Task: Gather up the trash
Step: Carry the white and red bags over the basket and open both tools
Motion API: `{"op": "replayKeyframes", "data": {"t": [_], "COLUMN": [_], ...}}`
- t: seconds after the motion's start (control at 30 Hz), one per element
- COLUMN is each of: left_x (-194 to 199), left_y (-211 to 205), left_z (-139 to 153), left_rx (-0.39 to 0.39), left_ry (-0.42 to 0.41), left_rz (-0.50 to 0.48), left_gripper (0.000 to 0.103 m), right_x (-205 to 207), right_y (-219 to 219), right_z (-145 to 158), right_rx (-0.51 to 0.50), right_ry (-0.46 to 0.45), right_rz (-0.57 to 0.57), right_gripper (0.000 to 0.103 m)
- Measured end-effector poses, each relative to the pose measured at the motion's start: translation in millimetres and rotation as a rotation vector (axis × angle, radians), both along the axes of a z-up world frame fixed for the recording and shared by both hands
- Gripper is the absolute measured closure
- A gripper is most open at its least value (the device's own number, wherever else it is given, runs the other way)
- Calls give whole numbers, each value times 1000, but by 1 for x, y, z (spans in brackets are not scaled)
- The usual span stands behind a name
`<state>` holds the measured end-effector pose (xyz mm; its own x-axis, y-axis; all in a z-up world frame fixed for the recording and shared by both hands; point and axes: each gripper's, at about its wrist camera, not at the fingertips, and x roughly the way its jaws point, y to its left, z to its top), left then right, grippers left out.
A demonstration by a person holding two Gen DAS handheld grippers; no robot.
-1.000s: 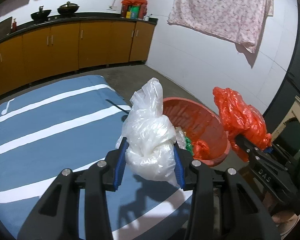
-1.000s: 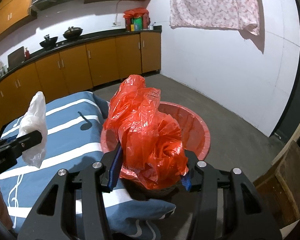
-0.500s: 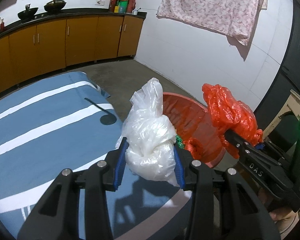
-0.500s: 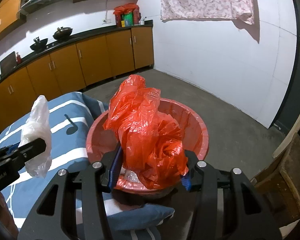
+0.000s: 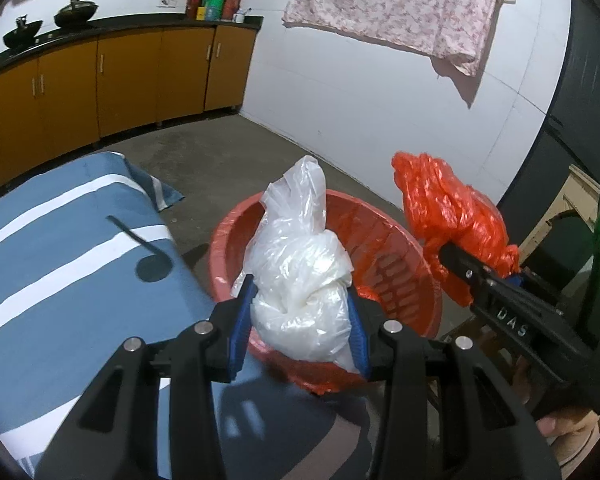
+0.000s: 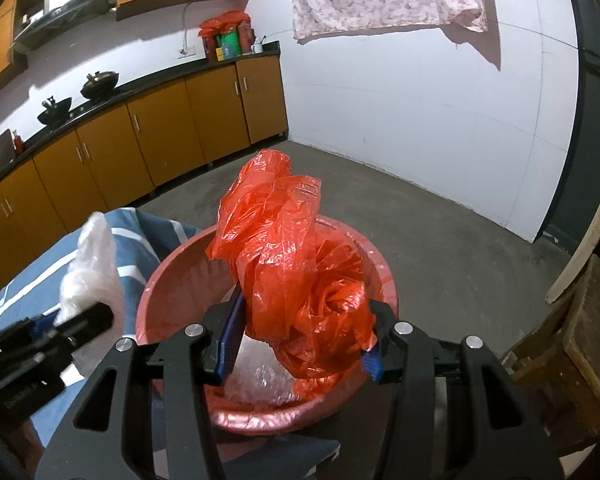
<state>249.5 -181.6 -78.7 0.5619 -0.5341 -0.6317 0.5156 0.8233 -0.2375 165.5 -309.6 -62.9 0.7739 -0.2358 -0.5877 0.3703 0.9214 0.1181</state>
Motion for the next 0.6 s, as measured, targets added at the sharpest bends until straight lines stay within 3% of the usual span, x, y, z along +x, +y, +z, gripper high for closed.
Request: {"op": "replayKeyframes", "data": {"t": [0.3, 0.4, 0.6], "left_x": [21, 29, 37], "left_y": [-27, -31, -17], "left_z": [-12, -16, -22], "left_rx": [7, 5, -6], "left_ry": [28, 41, 76], "left_rz": [-31, -23, 25], "left_gripper": [61, 47, 39], "right_x": [13, 17, 13], "right_y": [-16, -19, -19], "right_z": [-1, 1, 2], "right_rx": [45, 68, 72], "right_ry": [-27, -55, -69], "right_rz": [-6, 0, 8], "right_gripper": [51, 44, 32]}}
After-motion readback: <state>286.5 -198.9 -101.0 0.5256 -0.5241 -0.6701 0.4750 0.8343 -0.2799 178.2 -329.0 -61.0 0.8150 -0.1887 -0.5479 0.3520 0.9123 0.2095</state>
